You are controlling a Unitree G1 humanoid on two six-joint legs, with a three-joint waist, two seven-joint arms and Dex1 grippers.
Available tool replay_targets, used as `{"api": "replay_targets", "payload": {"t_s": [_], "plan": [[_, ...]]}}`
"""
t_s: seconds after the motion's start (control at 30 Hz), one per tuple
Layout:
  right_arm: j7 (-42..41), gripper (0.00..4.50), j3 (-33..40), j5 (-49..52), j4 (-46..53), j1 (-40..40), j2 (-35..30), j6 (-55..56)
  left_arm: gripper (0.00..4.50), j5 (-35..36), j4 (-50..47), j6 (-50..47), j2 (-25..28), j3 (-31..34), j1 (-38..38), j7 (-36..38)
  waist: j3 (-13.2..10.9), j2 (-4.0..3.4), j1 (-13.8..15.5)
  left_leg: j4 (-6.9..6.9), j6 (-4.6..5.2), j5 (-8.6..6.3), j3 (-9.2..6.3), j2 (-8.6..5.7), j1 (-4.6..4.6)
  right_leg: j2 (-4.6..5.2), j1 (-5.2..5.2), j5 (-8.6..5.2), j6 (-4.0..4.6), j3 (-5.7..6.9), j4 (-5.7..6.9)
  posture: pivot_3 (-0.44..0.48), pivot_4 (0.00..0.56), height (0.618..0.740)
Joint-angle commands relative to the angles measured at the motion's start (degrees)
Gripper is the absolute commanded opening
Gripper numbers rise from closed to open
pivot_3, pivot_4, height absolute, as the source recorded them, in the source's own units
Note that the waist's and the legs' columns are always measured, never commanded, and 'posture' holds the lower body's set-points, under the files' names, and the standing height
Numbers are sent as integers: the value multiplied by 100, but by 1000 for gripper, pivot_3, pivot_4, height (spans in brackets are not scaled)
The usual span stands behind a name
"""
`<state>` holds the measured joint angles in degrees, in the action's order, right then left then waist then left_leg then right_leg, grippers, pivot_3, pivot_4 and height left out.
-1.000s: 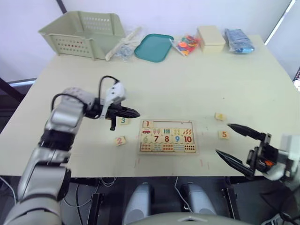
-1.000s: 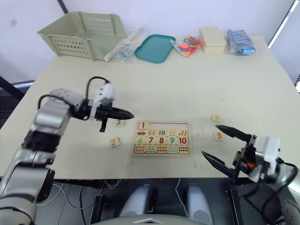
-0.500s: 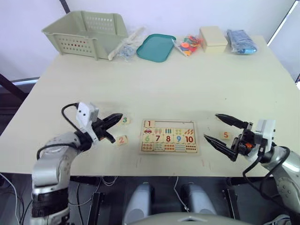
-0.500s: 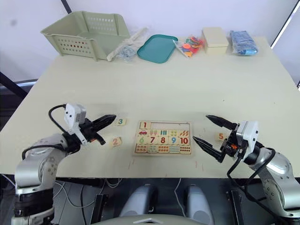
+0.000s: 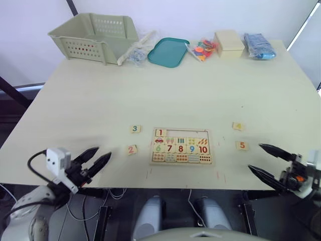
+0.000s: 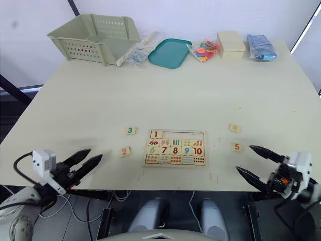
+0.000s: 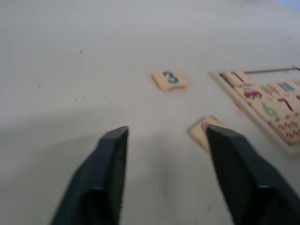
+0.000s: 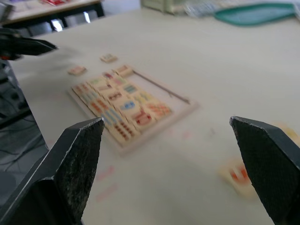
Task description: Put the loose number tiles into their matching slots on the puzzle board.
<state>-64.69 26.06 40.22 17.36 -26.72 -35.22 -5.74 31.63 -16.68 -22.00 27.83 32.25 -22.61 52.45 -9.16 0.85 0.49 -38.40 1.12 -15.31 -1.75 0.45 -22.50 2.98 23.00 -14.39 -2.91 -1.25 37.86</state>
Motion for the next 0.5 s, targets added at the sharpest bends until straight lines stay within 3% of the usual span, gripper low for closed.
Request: {"api": "replay_targets", "payload": {"t_s": [0.03, 0.37, 0.5], "plan": [[-303, 4500, 313, 68, -161, -207, -48, 165, 4444, 143, -32, 232, 143, 157, -220, 180, 0, 0, 1, 0, 0, 0, 1, 1, 0, 0, 0, -1, 1, -1, 0, 0, 150, 740], [-270, 4500, 347, 305, 298, -264, 78, 160, 4444, 166, -302, 130, 590, -142, -224, 300, 6, -7, 16, 1, 0, 0, 5, 5, 3, -3, 0, -5, 7, -5, 0, 0, 150, 740], [-532, 4500, 264, 629, 898, -334, -275, -210, 4444, -120, -40, 376, 1356, -438, 134, 907, 6, -8, 27, 1, 0, 0, 4, 5, 3, -4, 1, -6, 7, -5, 1, 0, 150, 740]]}}
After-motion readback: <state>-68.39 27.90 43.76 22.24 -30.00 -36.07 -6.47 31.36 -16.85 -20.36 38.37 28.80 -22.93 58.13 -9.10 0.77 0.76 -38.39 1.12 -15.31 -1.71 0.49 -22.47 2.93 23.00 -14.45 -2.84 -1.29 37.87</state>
